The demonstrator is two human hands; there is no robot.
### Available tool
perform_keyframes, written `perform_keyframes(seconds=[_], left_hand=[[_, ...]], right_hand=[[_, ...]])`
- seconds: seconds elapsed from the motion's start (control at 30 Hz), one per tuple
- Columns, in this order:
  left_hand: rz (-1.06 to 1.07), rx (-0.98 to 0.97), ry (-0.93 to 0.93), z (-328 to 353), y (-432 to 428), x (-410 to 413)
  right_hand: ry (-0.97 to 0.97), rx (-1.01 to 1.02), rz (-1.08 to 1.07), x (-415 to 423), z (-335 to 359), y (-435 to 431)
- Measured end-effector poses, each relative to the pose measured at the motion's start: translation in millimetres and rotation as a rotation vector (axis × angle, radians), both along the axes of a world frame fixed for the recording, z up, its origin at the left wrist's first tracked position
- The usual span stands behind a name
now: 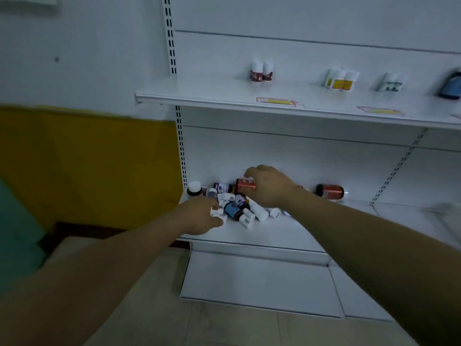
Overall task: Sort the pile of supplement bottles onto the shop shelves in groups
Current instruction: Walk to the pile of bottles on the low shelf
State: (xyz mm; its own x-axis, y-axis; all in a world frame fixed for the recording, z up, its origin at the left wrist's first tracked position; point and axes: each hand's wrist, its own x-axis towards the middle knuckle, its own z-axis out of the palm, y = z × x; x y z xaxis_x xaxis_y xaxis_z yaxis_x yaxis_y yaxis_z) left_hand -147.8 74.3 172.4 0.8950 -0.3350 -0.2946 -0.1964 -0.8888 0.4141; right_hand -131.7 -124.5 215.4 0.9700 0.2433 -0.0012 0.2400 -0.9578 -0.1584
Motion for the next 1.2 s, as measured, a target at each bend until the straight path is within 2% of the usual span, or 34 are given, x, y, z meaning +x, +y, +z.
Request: perform_keyframes(seconds=[0.2, 0.33, 0.43, 0.57, 0.63, 0.8, 0.9, 0.93, 1.0, 1.13, 1.2], left_hand=[[0.057, 0.048, 0.121, -61.4, -10.5, 45.8], [0.122, 0.081, 0.178, -104.3, -19.0, 88.5], [0.148, 0.078, 0.146, -143.0, -26.5, 123.4], [0.066, 0.118, 0.02, -195.8, -34.1, 160.9], [0.019, 0.175, -0.007, -219.8, -35.5, 170.7], [0.001, 0.221, -0.063, -266.1, -31.2, 177.5], [0.039, 0.114, -0.096, -280.5, -26.3, 173.2], [0.074, 0.041, -0.097, -279.2, -26.3, 170.0], [0.207, -0.168, -0.062, -262.9, -29.3, 159.1], [0.471, -0.549, 0.091, -203.6, -32.5, 132.3], [0.626, -0.838, 0.216, -167.7, -26.7, 114.5]], right_hand=[[0.134, 0.068, -0.04, 43.3, -79.0, -27.5], [0.275, 0.03, -0.036, 86.3, -138.0, -39.2], [0.358, 0.024, -0.049, 115.7, -178.4, -41.5], [0.469, 0.032, -0.084, 130.8, -234.8, -36.8], [0.463, 0.009, -0.091, 130.2, -258.9, -32.9], [0.302, 0.007, -0.16, 126.6, -286.0, -29.9], [0.262, -0.064, -0.172, 120.0, -285.3, -31.7], [0.274, -0.026, -0.194, 117.8, -284.1, -32.3], [0.343, 0.267, -0.326, 111.6, -272.8, -28.9], [0.429, 1.063, -0.574, 93.9, -221.9, -8.1], [0.491, 1.394, -0.661, 77.2, -186.7, 3.2]])
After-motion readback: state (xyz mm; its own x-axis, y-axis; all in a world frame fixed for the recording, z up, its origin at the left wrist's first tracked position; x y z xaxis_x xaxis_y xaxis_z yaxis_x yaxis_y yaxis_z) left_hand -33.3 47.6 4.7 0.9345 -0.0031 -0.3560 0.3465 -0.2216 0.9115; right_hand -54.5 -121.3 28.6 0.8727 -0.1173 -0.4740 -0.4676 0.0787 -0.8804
